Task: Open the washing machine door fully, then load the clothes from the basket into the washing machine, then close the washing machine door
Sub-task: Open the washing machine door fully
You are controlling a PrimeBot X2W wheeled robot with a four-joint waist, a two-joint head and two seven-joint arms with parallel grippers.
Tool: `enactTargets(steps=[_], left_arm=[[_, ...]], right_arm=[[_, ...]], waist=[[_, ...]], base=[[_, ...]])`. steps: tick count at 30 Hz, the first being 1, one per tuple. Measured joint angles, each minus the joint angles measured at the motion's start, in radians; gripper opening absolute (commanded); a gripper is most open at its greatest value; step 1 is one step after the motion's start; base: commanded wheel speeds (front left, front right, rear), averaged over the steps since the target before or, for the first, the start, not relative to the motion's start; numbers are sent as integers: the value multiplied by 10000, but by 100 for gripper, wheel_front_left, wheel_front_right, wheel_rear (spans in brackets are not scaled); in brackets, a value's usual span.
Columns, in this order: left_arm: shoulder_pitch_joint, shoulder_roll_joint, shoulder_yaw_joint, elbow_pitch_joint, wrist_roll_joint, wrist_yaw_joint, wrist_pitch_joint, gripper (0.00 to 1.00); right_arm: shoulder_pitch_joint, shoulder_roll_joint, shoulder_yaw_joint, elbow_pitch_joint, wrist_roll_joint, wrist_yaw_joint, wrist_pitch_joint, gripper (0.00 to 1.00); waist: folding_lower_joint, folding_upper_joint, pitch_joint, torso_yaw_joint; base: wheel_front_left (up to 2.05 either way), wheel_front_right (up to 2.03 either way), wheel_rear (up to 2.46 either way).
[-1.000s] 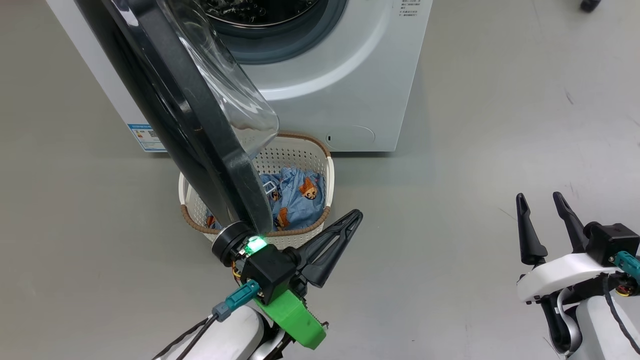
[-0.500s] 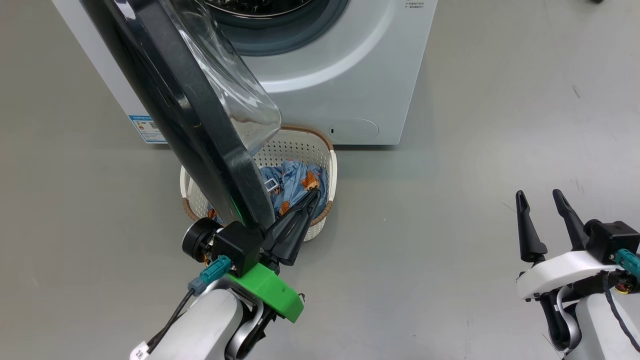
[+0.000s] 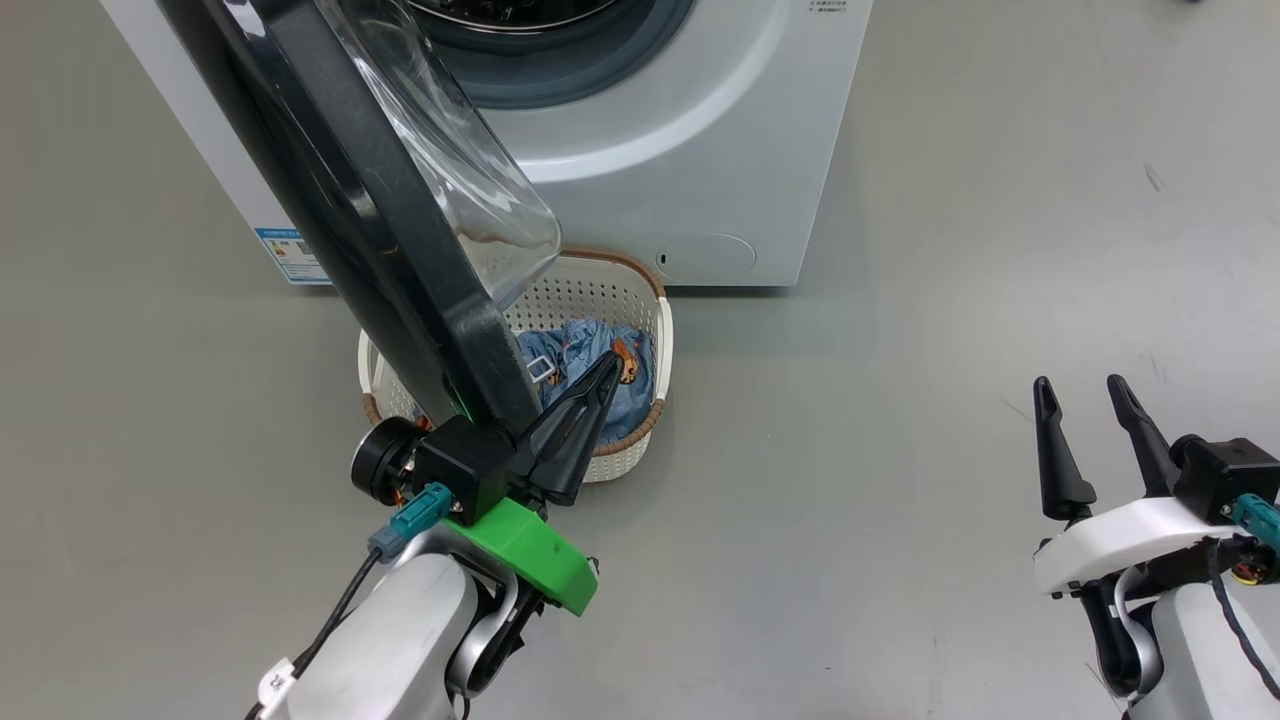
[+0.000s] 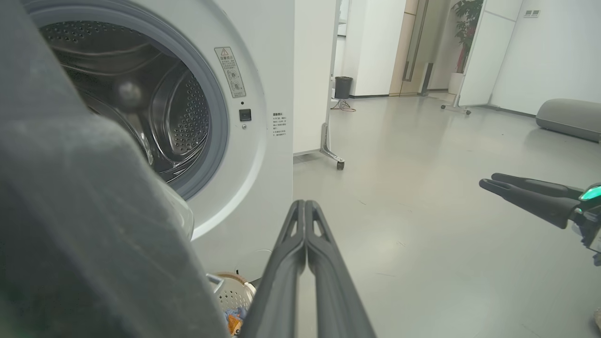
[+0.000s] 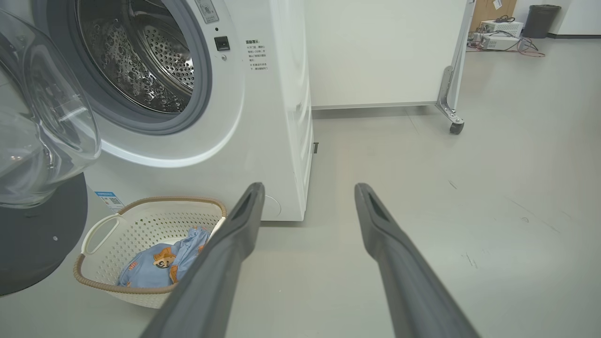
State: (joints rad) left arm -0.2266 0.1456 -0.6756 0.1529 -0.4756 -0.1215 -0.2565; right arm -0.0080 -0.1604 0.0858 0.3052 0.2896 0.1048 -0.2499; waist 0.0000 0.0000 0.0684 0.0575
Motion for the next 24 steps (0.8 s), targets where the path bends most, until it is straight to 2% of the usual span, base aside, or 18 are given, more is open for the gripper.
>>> enactTargets(steps=[8, 24], left_arm=[[-6, -71, 238, 267, 2, 0, 0, 0], [-31, -366, 399, 568, 102, -10, 0, 0]], right_arm=[[-18, 19, -52, 44, 0, 75, 0, 100], [-22, 88, -215, 159, 0, 79, 0, 100]], waist=[[0, 0, 44, 44], [0, 0, -7, 628]], base=[[0, 0, 0], [0, 0, 0]])
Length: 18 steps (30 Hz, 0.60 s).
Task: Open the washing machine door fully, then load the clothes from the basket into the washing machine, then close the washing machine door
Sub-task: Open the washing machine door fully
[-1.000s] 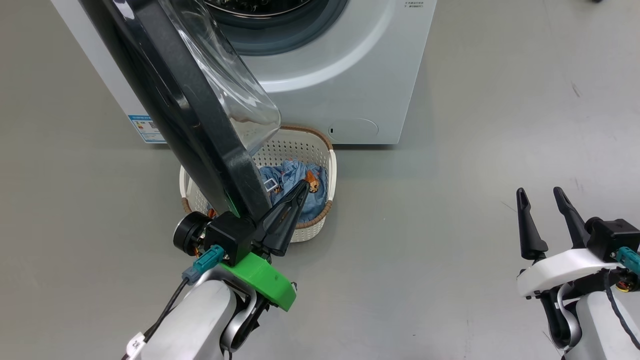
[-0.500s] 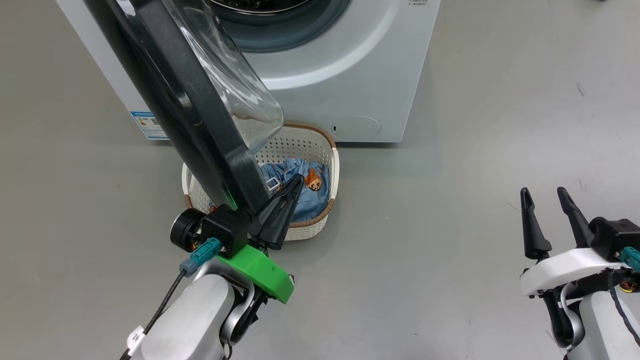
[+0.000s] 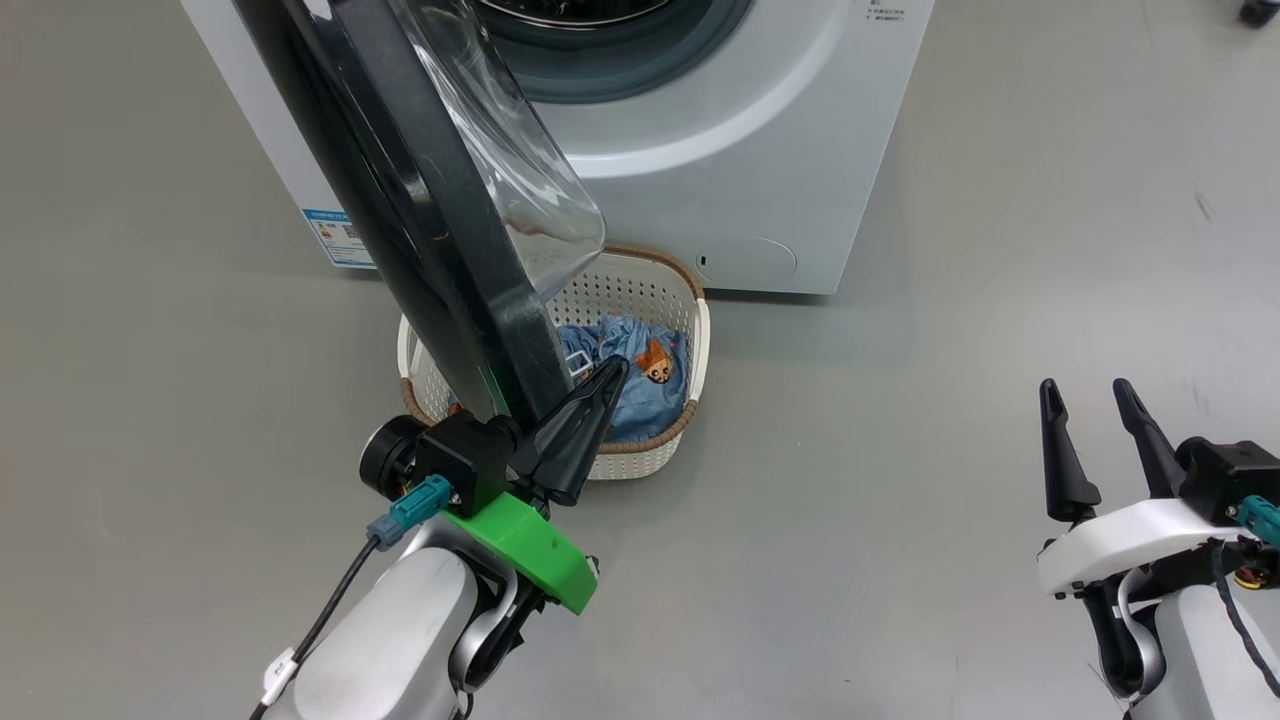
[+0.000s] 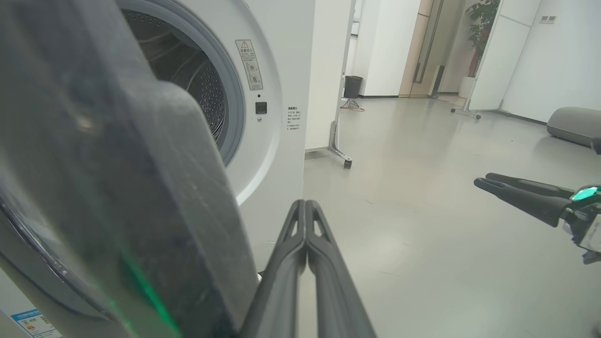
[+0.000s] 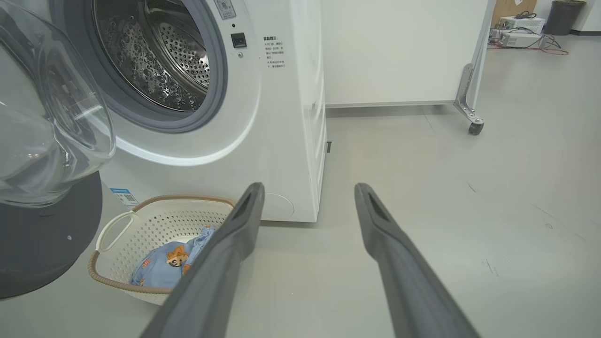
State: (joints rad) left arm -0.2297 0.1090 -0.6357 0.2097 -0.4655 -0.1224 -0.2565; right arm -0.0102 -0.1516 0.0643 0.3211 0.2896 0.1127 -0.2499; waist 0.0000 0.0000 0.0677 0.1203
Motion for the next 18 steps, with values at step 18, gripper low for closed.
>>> enactTargets(steps=[18], left_arm=[[187, -201, 209, 127, 163, 441, 0, 0]], right_arm=[[0, 173, 13, 105, 0, 10, 0, 100]], waist=[[0, 0, -124, 288]], base=[[0, 0, 0]])
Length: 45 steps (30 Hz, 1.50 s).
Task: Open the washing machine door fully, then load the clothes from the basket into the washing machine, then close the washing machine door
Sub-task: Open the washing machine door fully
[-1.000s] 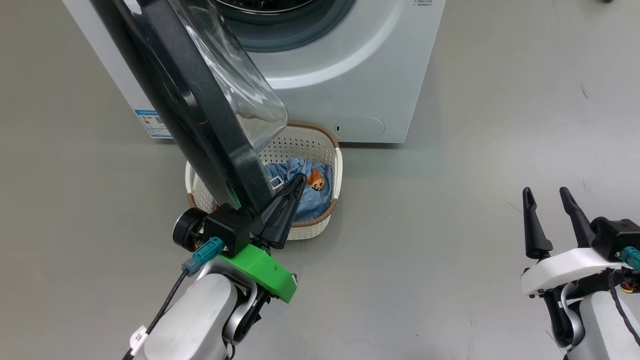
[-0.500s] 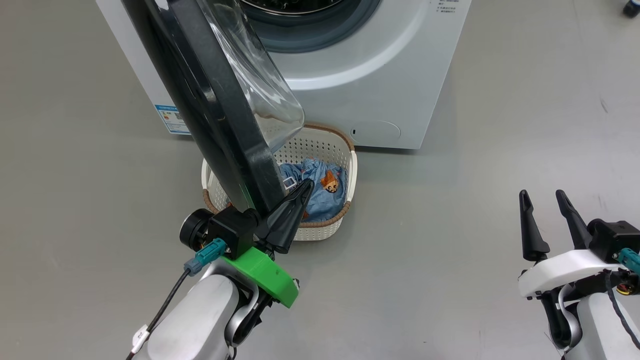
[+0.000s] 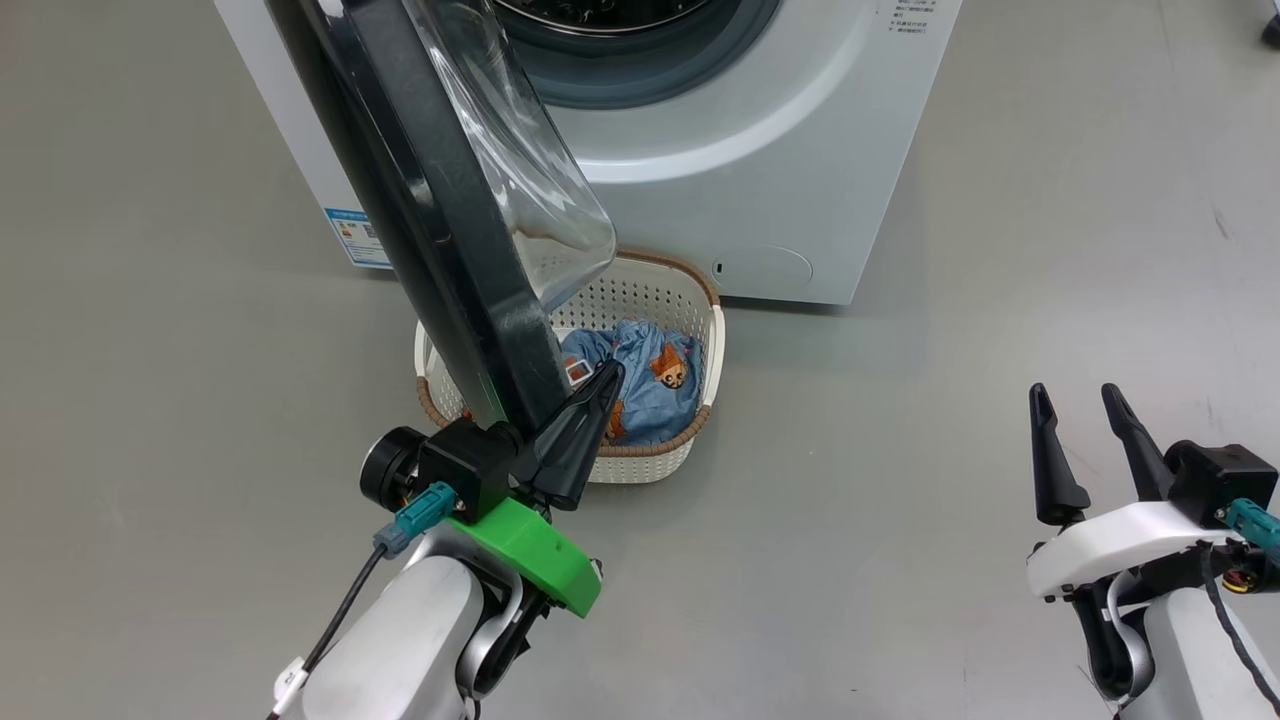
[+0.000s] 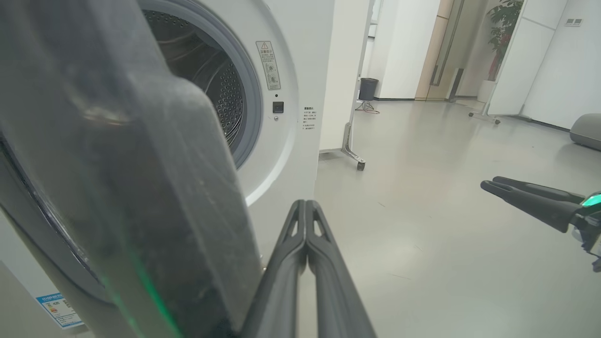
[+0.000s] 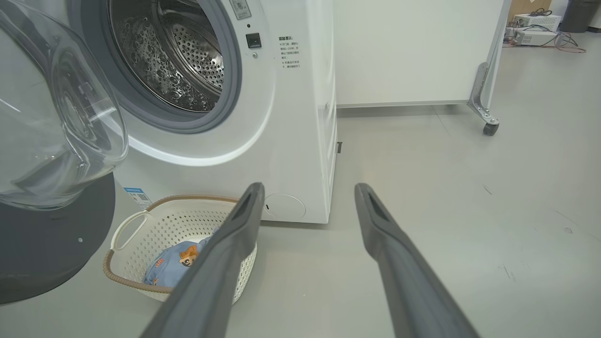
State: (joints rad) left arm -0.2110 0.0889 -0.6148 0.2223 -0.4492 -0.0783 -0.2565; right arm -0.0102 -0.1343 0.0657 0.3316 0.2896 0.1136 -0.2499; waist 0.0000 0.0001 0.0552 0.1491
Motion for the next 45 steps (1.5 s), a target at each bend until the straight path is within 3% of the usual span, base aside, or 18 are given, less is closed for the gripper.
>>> enactTargets(steps=[22, 45], left_arm=[[75, -79, -17, -50, 92, 569, 238, 0], [627, 261, 46, -782, 345, 961, 533, 0]], right_arm=[[0, 48, -276, 19, 0, 84, 0, 100], [3, 67, -272, 115, 0, 86, 0, 100]], waist=[[0, 0, 182, 514], [0, 0, -3, 1320]], base=[[0, 0, 0], [0, 0, 0]])
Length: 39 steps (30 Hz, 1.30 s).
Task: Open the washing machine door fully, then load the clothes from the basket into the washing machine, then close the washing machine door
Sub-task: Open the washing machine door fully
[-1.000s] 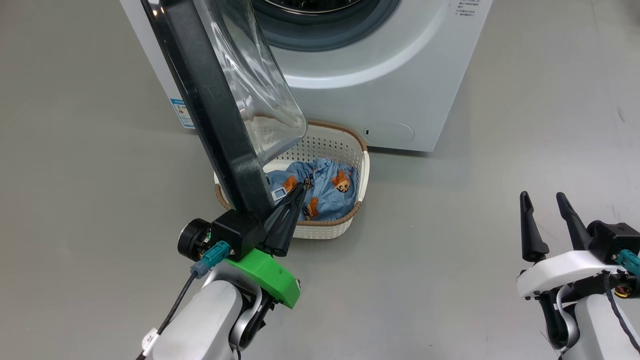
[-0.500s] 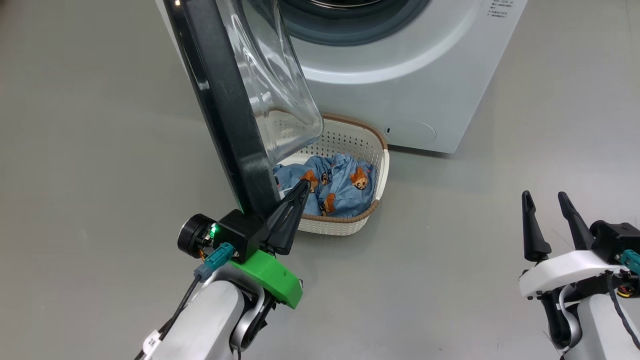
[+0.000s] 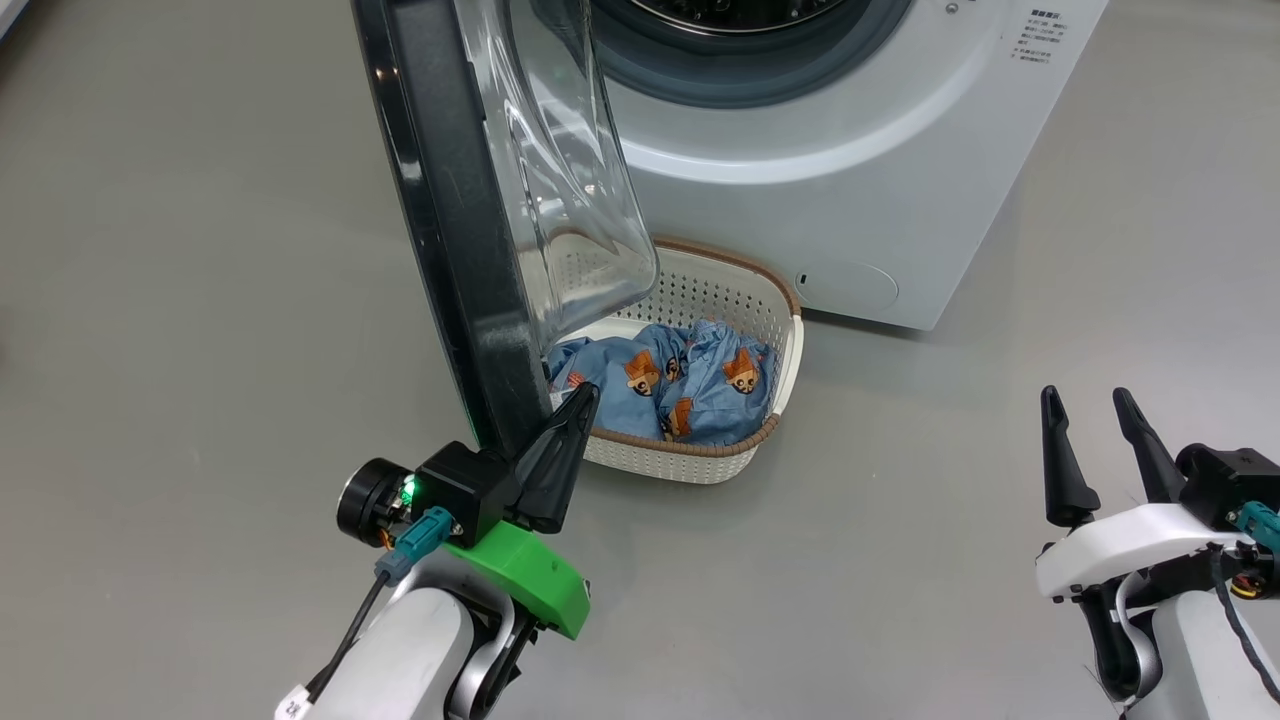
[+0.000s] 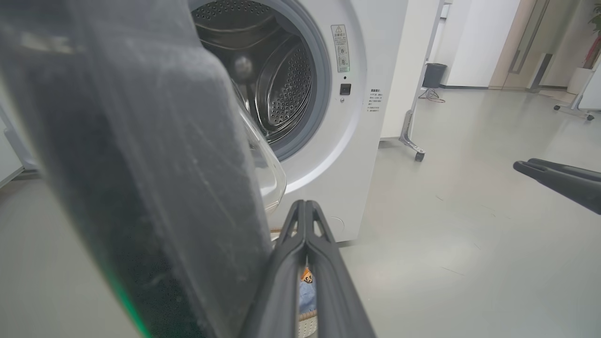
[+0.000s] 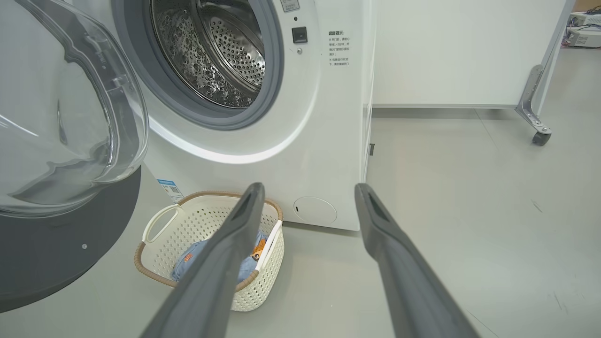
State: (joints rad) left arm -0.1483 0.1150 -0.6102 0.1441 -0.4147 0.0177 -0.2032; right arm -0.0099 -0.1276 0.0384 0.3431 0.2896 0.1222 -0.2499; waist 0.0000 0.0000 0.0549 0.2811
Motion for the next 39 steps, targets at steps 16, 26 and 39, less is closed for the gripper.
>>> enactTargets(steps=[16, 26, 39], left_arm=[[492, 311, 740, -52, -261, 449, 144, 0], [677, 627, 1810, 171, -673, 639, 105, 0], [653, 978, 3507, 686, -1237, 846, -182, 0]], right_arm=[[151, 23, -84, 8, 0, 0, 0, 100], [150, 38, 33, 2, -15, 0, 0, 100], [98, -38, 316, -12, -102, 0, 0, 100]], waist=[[0, 0, -211, 749], [0, 0, -219, 918], [0, 0, 156, 789]], base=[[0, 0, 0], [0, 0, 0], [0, 0, 0]])
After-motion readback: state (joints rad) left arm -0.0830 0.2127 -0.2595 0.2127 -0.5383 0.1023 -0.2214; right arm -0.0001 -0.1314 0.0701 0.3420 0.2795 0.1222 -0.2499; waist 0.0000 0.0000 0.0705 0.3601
